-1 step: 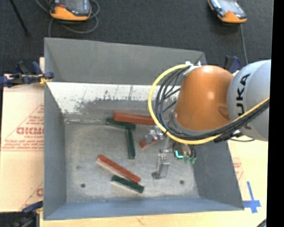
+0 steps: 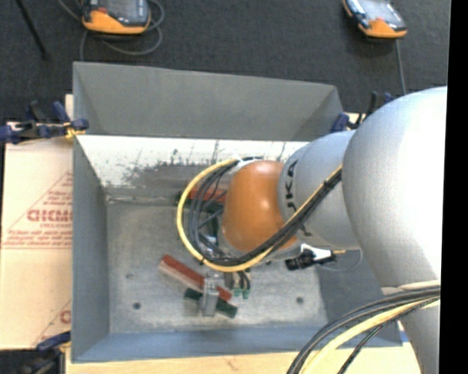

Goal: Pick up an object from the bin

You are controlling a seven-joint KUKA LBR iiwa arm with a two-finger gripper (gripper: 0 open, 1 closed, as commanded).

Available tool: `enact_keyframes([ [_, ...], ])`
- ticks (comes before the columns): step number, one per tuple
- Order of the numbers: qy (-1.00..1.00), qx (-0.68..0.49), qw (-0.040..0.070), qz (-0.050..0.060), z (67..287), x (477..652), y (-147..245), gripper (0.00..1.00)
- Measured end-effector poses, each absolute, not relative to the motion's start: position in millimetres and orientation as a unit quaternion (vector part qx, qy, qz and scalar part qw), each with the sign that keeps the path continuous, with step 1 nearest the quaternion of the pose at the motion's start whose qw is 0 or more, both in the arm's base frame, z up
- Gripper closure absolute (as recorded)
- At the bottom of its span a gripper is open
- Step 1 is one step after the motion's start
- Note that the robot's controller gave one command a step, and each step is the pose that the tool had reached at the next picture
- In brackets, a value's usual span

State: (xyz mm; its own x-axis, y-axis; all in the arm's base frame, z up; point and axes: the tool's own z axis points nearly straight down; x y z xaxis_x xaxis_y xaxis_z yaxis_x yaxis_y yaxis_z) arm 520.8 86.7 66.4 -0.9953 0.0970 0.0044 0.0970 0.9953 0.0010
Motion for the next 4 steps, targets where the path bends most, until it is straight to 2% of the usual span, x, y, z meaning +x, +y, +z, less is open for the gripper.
enact_keyframes([
  [1, -0.992, -0.123, -0.002, -0.002, 101, 514.6, 109, 0.0],
  [2, -0.95, -0.312, -0.002, -0.001, 105, 521.9, 107, 0.0],
  [3, -0.922, -0.386, -0.004, -0.002, 72, 524.3, 109, 0.0],
  [4, -0.923, -0.384, -0.002, -0.001, 73, 525.7, 109, 0.0],
])
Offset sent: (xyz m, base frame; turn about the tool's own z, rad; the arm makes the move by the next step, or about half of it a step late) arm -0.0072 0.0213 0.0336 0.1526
